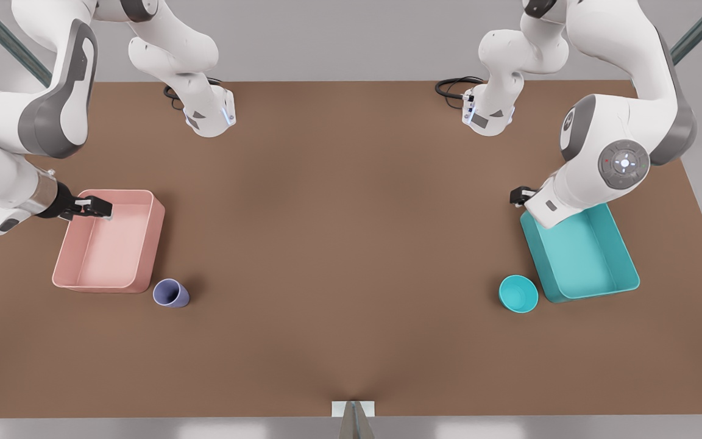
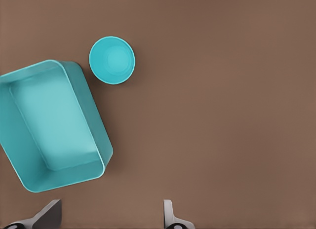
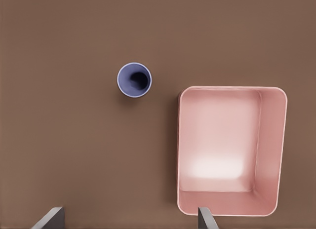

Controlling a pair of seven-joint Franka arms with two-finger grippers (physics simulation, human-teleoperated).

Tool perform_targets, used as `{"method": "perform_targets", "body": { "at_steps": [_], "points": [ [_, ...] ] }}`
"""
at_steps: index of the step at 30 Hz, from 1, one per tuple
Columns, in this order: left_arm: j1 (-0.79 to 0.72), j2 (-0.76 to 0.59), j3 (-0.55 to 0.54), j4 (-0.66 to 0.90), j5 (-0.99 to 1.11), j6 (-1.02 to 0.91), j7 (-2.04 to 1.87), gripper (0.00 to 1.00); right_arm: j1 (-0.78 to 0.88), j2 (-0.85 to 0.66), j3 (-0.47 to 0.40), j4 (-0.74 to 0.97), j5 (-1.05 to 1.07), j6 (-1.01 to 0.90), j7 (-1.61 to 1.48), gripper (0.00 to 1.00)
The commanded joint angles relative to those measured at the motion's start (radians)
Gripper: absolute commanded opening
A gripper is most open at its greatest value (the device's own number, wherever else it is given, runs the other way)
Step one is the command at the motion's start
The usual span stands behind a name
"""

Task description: Put the bowls and cups in different boxes

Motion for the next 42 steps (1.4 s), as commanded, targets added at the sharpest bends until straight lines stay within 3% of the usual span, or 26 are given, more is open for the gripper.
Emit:
{"method": "perform_targets", "body": {
  "at_steps": [1, 4, 7, 10, 12, 16, 21, 30, 32, 33, 34, 35, 36, 37, 40, 42],
  "points": [
    [0.0, 0.001, 0.0, 0.0, 0.001, -0.01, -0.032, 1.0, 0.0, -0.001, 0.0, 0.0, 0.001, -0.006, -0.062, 1.0],
    [-0.009, 0.118, 0.001, 0.007, 0.012, 0.092, -0.037, 1.0, -0.006, 0.04, -0.002, 0.007, 0.045, 0.014, -0.065, 1.0],
    [-0.008, 0.386, 0.0, 0.045, 0.015, 0.439, -0.032, 1.0, 0.022, 0.226, 0.0, 0.062, 0.046, 0.218, -0.062, 1.0],
    [-0.034, 0.515, 0.0, 0.069, 0.124, 0.574, -0.034, 1.0, 0.012, 0.372, -0.005, 0.062, 0.063, 0.396, -0.046, 1.0],
    [-0.029, 0.544, 0.003, 0.063, 0.246, 0.652, -0.037, 1.0, 0.014, 0.411, -0.005, 0.062, 0.067, 0.454, -0.046, 1.0],
    [-0.026, 0.529, 0.017, -0.05, 0.251, 0.66, -0.04, 1.0, 0.009, 0.474, -0.005, 0.053, 0.104, 0.525, -0.025, 1.0],
    [-0.023, 0.586, 0.031, -0.058, 0.254, 0.786, -0.039, 1.0, 0.003, 0.504, -0.005, 0.016, 0.107, 0.539, -0.013, 1.0],
    [-0.011, 0.575, 0.038, -0.139, 0.247, 0.748, -0.091, 1.0, -0.003, 0.501, -0.004, -0.09, 0.112, 0.559, -0.014, 1.0],
    [-0.009, 0.58, 0.038, -0.138, 0.247, 0.755, -0.091, 0.77, -0.003, 0.502, -0.004, -0.104, 0.112, 0.568, -0.014, 1.0],
    [-0.009, 0.577, 0.038, -0.138, 0.245, 0.755, -0.091, 0.58, -0.001, 0.507, -0.005, -0.105, 0.112, 0.568, -0.014, 1.0],
    [-0.009, 0.574, 0.038, -0.135, 0.243, 0.752, -0.094, 0.45, -0.003, 0.511, -0.005, -0.107, 0.112, 0.568, -0.013, 1.0],
    [-0.011, 0.564, 0.038, -0.132, 0.242, 0.749, -0.111, 0.39, -0.003, 0.513, -0.005, -0.107, 0.112, 0.568, -0.013, 1.0],
    [-0.012, 0.558, 0.038, -0.132, 0.243, 0.748, -0.111, 0.26, -0.003, 0.514, -0.005, -0.11, 0.112, 0.576, -0.013, 1.0],
    [-0.015, 0.546, 0.038, -0.13, 0.242, 0.746, -0.111, 0.21, -0.003, 0.528, -0.005, -0.108, 0.112, 0.577, -0.013, 1.0],
    [-0.032, 0.54, 0.037, -0.13, 0.242, 0.745, -0.175, 0.21, 0.0, 0.539, -0.004, -0.108, 0.112, 0.587, -0.013, 0.99],
    [-0.04, 0.528, 0.037, -0.128, 0.242, 0.734, -0.184, 0.21, 0.003, 0.54, -0.005, -0.107, 0.11, 0.587, -0.014, 0.64]
  ]
}}
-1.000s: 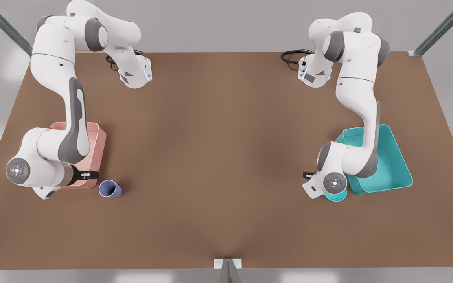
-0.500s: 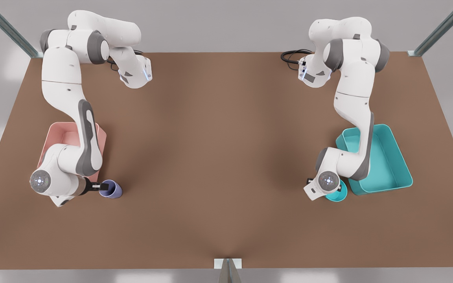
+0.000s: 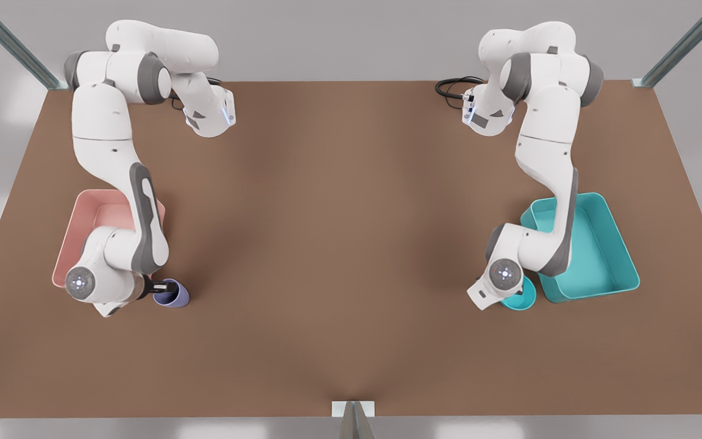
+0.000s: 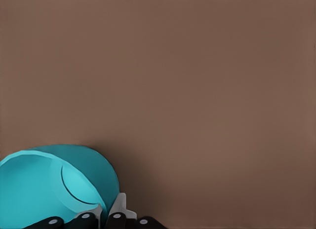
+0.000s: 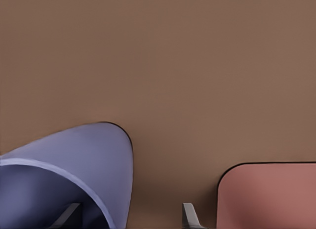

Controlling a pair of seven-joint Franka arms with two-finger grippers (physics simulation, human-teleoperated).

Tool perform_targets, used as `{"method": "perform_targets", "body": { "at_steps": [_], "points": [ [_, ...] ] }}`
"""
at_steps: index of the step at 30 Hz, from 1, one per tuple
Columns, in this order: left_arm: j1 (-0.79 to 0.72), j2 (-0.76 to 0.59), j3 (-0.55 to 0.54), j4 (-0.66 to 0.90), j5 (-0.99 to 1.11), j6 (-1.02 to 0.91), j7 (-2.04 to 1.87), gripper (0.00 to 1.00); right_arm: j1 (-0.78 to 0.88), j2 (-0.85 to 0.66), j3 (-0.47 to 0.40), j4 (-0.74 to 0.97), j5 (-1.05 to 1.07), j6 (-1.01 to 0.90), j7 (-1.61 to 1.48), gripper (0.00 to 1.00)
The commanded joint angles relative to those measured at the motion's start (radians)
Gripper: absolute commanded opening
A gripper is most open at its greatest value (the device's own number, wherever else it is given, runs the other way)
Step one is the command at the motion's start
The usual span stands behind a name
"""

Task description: Put the bowls and cups in different boxes

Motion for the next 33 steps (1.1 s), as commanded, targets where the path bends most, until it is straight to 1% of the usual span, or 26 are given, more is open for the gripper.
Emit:
{"method": "perform_targets", "body": {
  "at_steps": [1, 2, 4, 5, 6, 7, 8, 10, 11, 13, 14, 15, 16, 18, 20, 21, 22, 23, 25, 26, 27, 28, 29, 30, 31, 33],
  "points": [
    [-0.013, -0.035, 0.0, 0.003, -0.048, -0.035, -0.078, 0.21, 0.001, 0.007, 0.001, 0.005, -0.001, 0.012, 0.003, 0.55],
    [-0.023, -0.096, 0.0, 0.009, -0.048, -0.128, -0.079, 0.21, 0.003, 0.01, 0.001, 0.006, 0.001, 0.012, 0.003, 0.5],
    [-0.015, -0.253, 0.023, 0.009, -0.048, -0.295, -0.079, 0.21, 0.004, 0.01, 0.003, 0.008, 0.001, 0.012, 0.003, 0.32],
    [0.03, -0.299, 0.025, 0.011, -0.049, -0.346, -0.079, 0.21, 0.006, 0.01, 0.003, 0.008, 0.001, 0.01, 0.004, 0.22],
    [0.082, -0.305, 0.038, 0.022, -0.075, -0.388, -0.079, 0.21, 0.006, 0.01, 0.003, 0.008, 0.001, 0.01, 0.004, 0.21],
    [0.103, -0.305, 0.086, 0.019, -0.097, -0.392, -0.069, 0.21, 0.003, 0.009, 0.003, 0.011, 0.001, 0.009, 0.004, 0.21],
    [0.132, -0.296, 0.104, 0.003, -0.097, -0.392, -0.021, 0.21, 0.0, 0.004, 0.004, 0.014, 0.001, 0.009, 0.003, 0.21],
    [0.157, -0.276, 0.143, -0.047, -0.095, -0.323, -0.013, 0.21, -0.017, -0.013, 0.003, 0.023, 0.05, -0.002, -0.017, 0.21],
    [0.174, -0.274, 0.163, -0.113, -0.1, -0.219, 0.002, 0.21, -0.03, -0.056, 0.003, 0.023, 0.053, -0.031, -0.06, 0.21],
    [0.188, -0.265, 0.193, -0.168, -0.103, -0.139, 0.004, 0.21, -0.069, -0.151, 0.0, 0.006, 0.053, -0.149, -0.155, 0.21],
    [0.195, -0.261, 0.195, -0.253, -0.105, -0.043, 0.002, 0.21, -0.097, -0.22, -0.005, -0.02, 0.04, -0.226, -0.217, 0.21],
    [0.2, -0.25, 0.196, -0.299, -0.123, 0.014, 0.004, 0.21, -0.105, -0.324, -0.01, -0.104, 0.01, -0.234, -0.256, 0.21],
    [0.214, -0.228, 0.196, -0.302, -0.128, 0.034, 0.005, 0.21, -0.119, -0.389, -0.011, -0.136, -0.044, -0.277, -0.258, 0.21],
    [0.221, -0.213, 0.196, -0.342, -0.154, 0.079, 0.008, 0.21, -0.158, -0.441, -0.013, -0.135, -0.091, -0.381, -0.29, 0.21],
    [0.223, -0.207, 0.196, -0.345, -0.155, 0.083, 0.01, 0.21, -0.211, -0.444, -0.017, -0.136, -0.107, -0.395, -0.338, 0.21],
    [0.223, -0.207, 0.196, -0.343, -0.154, 0.08, 0.016, 0.42, -0.226, -0.426, -0.02, -0.136, -0.127, -0.38, -0.333, 0.21],
    [0.227, -0.208, 0.196, -0.34, -0.154, 0.074, 0.057, 0.91, -0.237, -0.389, -0.031, -0.136, -0.138, -0.329, -0.333, 0.21],
    [0.229, -0.227, 0.196, -0.336, -0.169, 0.05, 0.062, 1.0, -0.252, -0.34, -0.033, -0.132, -0.136, -0.272, -0.332, 0.21],
    [0.231, -0.309, 0.193, -0.334, -0.172, -0.047, 0.068, 1.0, -0.258, -0.283, -0.031, -0.132, -0.127, -0.202, -0.33, 0.21],
    [0.212, -0.369, 0.166, -0.258, -0.174, -0.217, 0.063, 1.0, -0.257, -0.258, -0.031, -0.133, -0.122, -0.157, -0.329, 0.21],
    [0.206, -0.402, 0.114, -0.147, -0.178, -0.39, 0.062, 1.0, -0.255, -0.234, -0.028, -0.133, -0.116, -0.119, -0.329, 0.21],
    [0.169, -0.46, 0.051, -0.098, -0.215, -0.467, 0.057, 1.0, -0.255, -0.219, -0.028, -0.135, -0.116, -0.09, -0.329, 0.21],
    [0.157, -0.523, -0.046, -0.075, -0.223, -0.475, 0.047, 1.0, -0.255, -0.203, -0.026, -0.135, -0.116, -0.065, -0.327, 0.21],
    [0.154, -0.509, -0.107, 0.052, -0.224, -0.576, -0.009, 1.0, -0.255, -0.192, -0.026, -0.135, -0.116, -0.042, -0.327, 0.21],
    [0.142, -0.486, -0.13, 0.164, -0.221, -0.676, -0.013, 1.0, -0.255, -0.174, -0.026, -0.135, -0.105, -0.027, -0.329, 0.21],
    [0.139, -0.492, -0.138, 0.171, -0.217, -0.682, -0.015, 1.0, -0.255, -0.139, -0.022, -0.136, -0.088, 0.03, -0.329, 0.21]
  ]
}}
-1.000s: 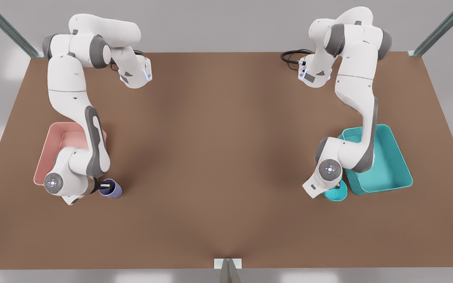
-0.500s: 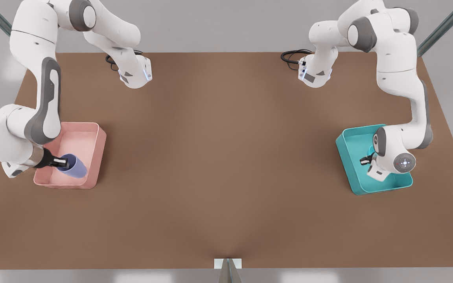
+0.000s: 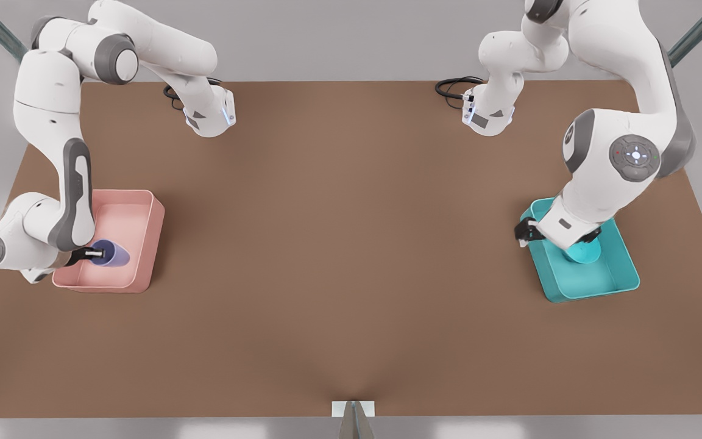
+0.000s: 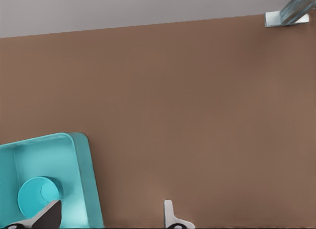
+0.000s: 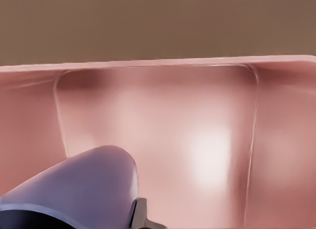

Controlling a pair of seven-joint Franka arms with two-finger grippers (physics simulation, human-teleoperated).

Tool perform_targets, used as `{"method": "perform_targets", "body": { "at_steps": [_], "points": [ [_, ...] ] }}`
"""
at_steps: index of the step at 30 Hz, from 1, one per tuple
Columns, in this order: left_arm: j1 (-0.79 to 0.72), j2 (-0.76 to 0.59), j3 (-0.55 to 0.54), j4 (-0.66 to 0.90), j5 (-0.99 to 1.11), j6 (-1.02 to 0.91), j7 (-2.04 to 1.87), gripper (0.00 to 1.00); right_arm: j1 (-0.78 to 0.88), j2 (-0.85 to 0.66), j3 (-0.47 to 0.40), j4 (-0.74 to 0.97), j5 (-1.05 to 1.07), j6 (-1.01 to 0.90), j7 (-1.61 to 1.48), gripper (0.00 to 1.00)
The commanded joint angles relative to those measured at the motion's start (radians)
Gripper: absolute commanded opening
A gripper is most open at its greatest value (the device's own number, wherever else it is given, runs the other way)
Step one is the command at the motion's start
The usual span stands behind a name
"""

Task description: Put the bowls and cups in different boxes

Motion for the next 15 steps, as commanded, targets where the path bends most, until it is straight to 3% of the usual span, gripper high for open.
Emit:
{"method": "perform_targets", "body": {
  "at_steps": [1, 5, 6, 7, 15],
  "points": [
    [0.014, -0.002, -0.008, 0.02, 0.001, -0.249, -0.031, 1.0, 0.0, 0.015, 0.003, 0.0, 0.01, 0.124, -0.099, 0.21],
    [0.021, 0.0, -0.025, 0.02, 0.003, -0.243, -0.033, 1.0, 0.001, 0.033, 0.004, 0.0, 0.015, 0.13, -0.099, 0.21],
    [0.023, 0.0, -0.023, 0.02, 0.003, -0.234, -0.031, 1.0, 0.0, 0.035, 0.006, 0.0, 0.016, 0.124, -0.106, 0.56],
    [0.023, 0.0, -0.023, 0.018, 0.001, -0.235, -0.031, 1.0, 0.0, 0.036, 0.006, 0.0, 0.03, 0.12, -0.109, 1.0],
    [0.038, 0.007, -0.022, 0.014, -0.005, -0.234, -0.027, 1.0, 0.006, 0.007, 0.007, 0.006, 0.036, 0.052, -0.118, 1.0]
  ]
}}
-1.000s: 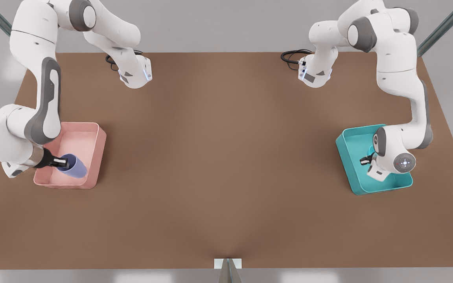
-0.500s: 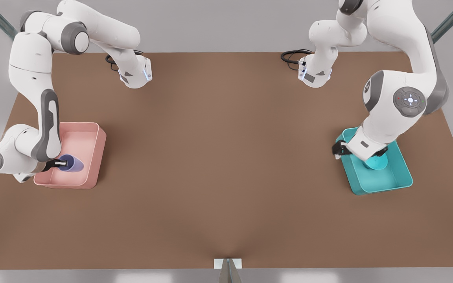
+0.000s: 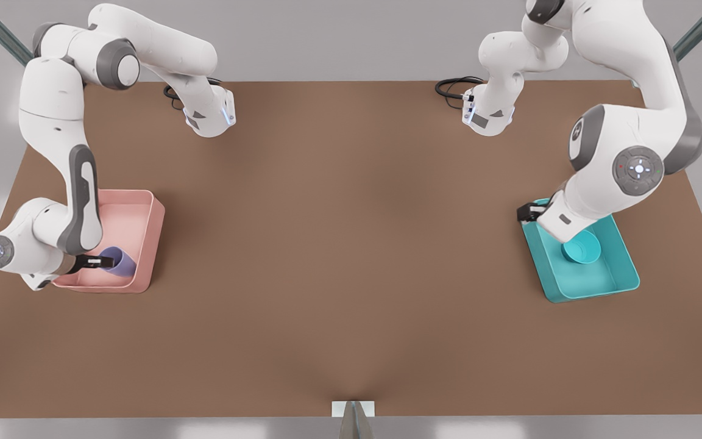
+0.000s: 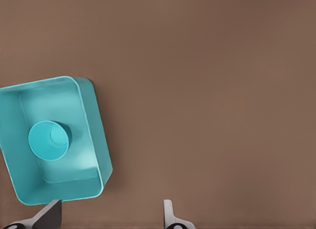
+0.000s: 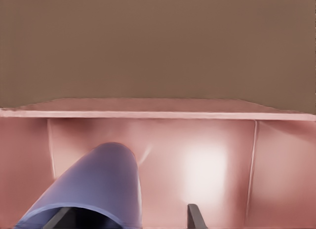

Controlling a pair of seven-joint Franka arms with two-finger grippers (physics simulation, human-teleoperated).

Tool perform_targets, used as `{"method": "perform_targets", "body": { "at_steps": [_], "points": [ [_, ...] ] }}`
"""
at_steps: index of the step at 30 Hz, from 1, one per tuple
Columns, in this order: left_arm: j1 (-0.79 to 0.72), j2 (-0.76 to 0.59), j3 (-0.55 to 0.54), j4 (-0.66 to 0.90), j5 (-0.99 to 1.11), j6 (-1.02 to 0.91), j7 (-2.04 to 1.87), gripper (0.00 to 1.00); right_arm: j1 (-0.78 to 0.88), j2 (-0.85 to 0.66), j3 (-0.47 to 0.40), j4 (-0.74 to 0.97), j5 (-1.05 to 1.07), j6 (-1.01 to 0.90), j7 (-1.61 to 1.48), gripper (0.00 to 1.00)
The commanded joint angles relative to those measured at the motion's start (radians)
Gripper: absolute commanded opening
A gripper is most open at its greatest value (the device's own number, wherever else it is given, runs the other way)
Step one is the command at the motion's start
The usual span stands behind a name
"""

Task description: Put the bowls and cups in different boxes

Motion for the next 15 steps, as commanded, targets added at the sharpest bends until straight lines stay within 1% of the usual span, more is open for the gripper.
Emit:
{"method": "perform_targets", "body": {
  "at_steps": [1, 4, 6, 7, 9, 11, 12, 13, 15],
  "points": [
    [0.001, 0.001, 0.0, 0.0, -0.001, -0.015, -0.01, 1.0, 0.001, -0.017, 0.0, 0.002, 0.033, -0.058, -0.096, 1.0],
    [0.001, 0.005, 0.0, 0.0, -0.001, -0.013, -0.01, 1.0, 0.013, -0.124, 0.0, 0.005, 0.033, -0.199, -0.099, 1.0],
    [0.001, 0.007, 0.0, 0.0, -0.001, -0.013, -0.01, 1.0, 0.081, -0.241, 0.0, 0.039, 0.033, -0.345, -0.079, 1.0],
    [0.001, 0.007, 0.0, -0.002, -0.001, -0.013, -0.01, 1.0, 0.12, -0.253, -0.002, 0.086, 0.033, -0.394, -0.038, 1.0],
    [0.001, 0.007, 0.0, -0.002, -0.001, -0.013, -0.01, 1.0, 0.226, -0.252, 0.0, 0.226, 0.039, -0.496, 0.194, 1.0],
    [0.001, 0.007, 0.0, -0.002, -0.002, -0.015, -0.01, 1.0, 0.279, -0.276, 0.0, 0.317, 0.056, -0.611, 0.317, 1.0],
    [0.001, 0.007, 0.0, -0.002, -0.002, -0.017, -0.01, 1.0, 0.334, -0.368, -0.003, 0.3, 0.035, -0.637, 0.349, 1.0],
    [0.001, 0.007, 0.0, 0.0, -0.002, -0.013, -0.01, 1.0, 0.345, -0.427, 0.0, 0.249, -0.016, -0.628, 0.37, 1.0],
    [0.002, 0.008, 0.0, -0.002, -0.002, -0.013, -0.008, 1.0, 0.346, -0.431, -0.003, 0.215, -0.019, -0.6, 0.372, 1.0]
  ]
}}
